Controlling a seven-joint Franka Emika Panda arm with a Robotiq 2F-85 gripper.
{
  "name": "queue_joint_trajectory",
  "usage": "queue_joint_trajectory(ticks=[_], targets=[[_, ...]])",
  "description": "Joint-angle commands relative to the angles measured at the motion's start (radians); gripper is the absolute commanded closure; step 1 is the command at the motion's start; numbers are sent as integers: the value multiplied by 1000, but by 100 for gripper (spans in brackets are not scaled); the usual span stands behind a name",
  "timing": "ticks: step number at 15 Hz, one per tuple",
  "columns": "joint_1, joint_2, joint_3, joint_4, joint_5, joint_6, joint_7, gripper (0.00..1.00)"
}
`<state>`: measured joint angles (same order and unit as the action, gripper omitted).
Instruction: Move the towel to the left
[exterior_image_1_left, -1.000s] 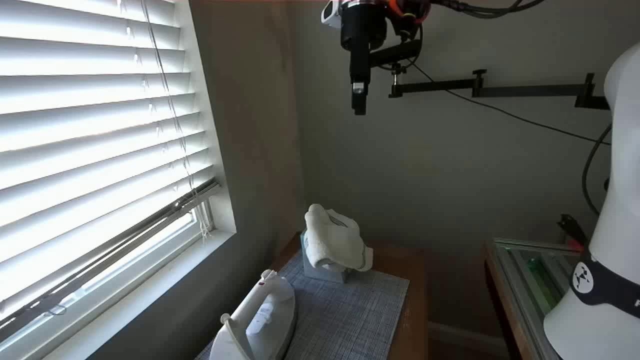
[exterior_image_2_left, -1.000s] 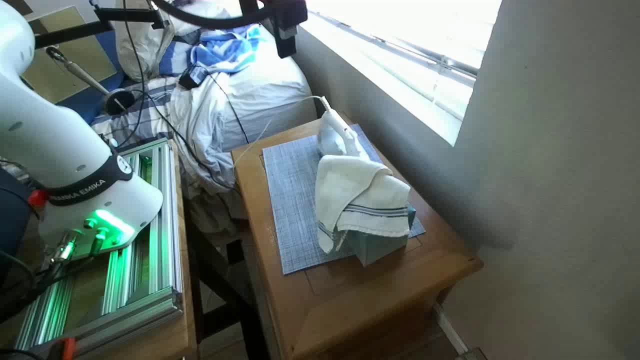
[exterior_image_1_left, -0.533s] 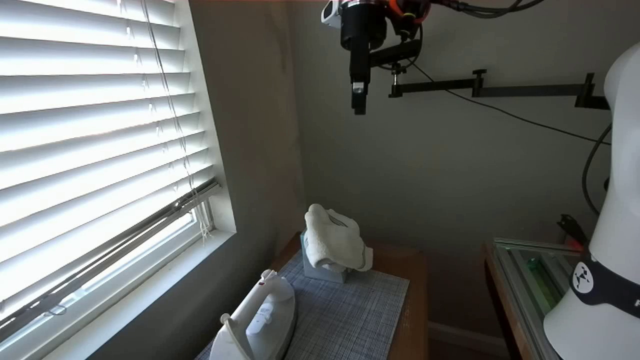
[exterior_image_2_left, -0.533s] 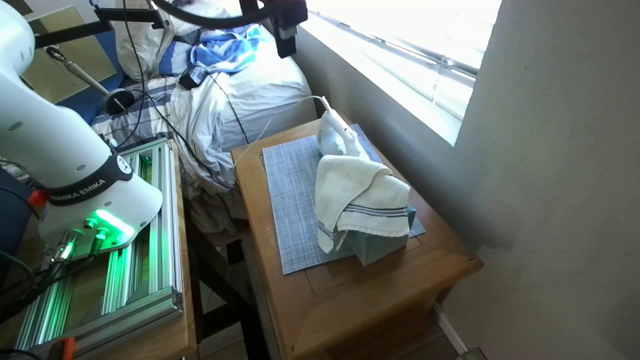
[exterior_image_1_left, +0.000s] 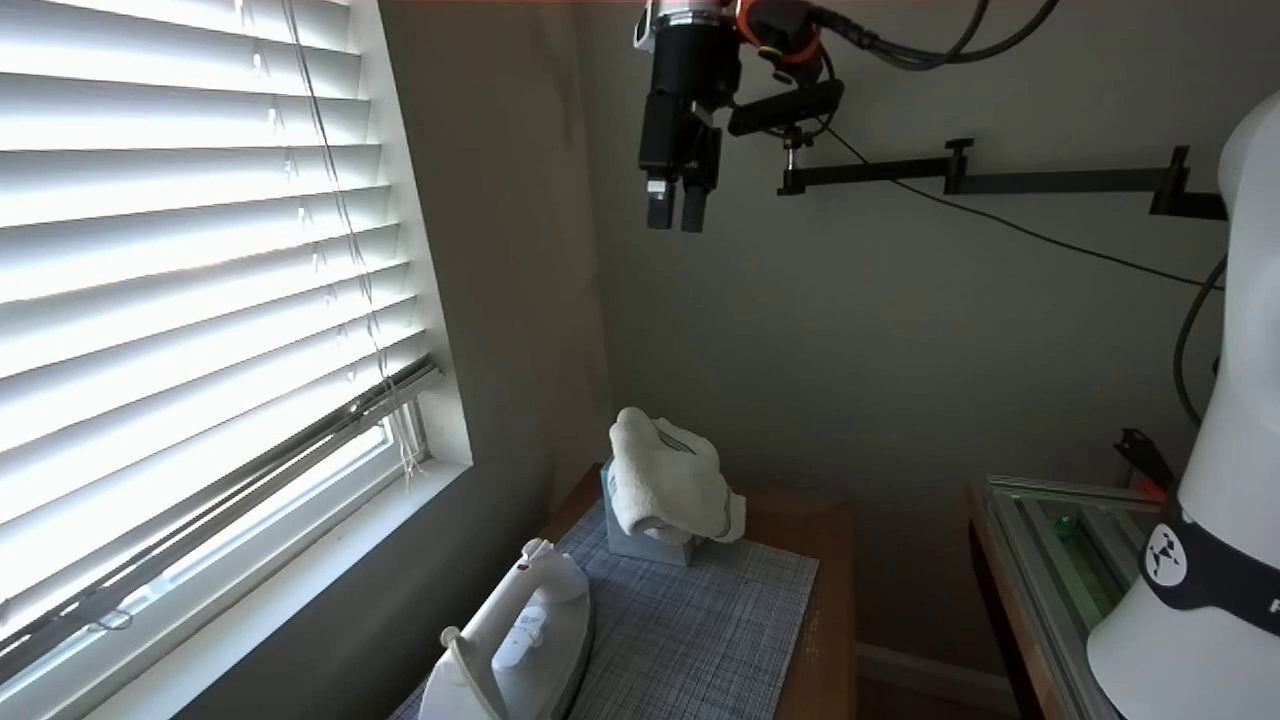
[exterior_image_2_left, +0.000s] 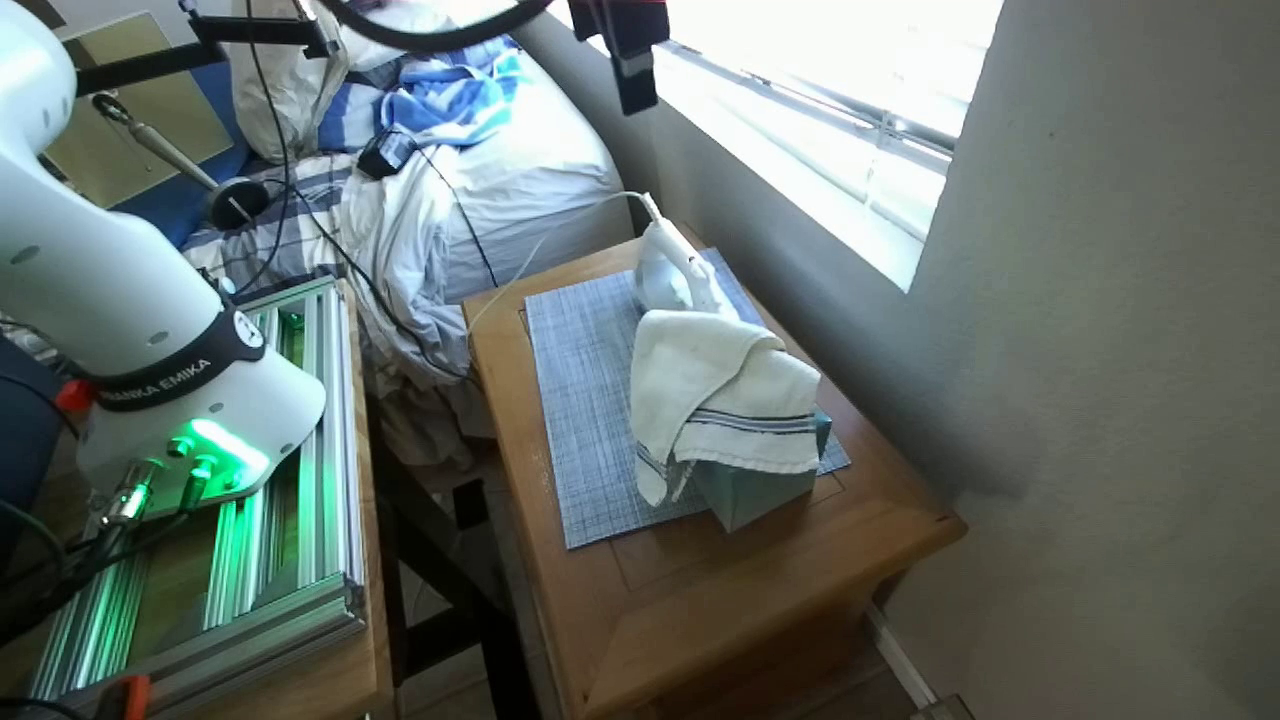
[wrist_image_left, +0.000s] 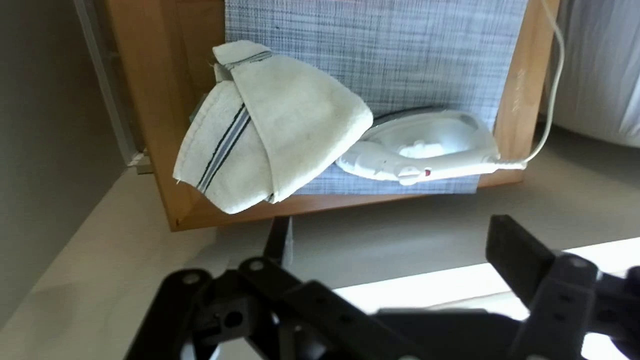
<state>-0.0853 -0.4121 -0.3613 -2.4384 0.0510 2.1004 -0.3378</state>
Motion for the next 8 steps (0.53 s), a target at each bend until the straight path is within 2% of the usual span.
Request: queue_joint_trajectory(ticks=[1, 6, 7, 8], targets=[[-53, 100, 65, -39, 13, 191, 167, 0], [-129, 275, 128, -142, -71, 493, 433, 0], [-146, 309, 143, -140, -115, 474, 497, 0], [-121, 240, 122, -140, -53, 437, 386, 0]])
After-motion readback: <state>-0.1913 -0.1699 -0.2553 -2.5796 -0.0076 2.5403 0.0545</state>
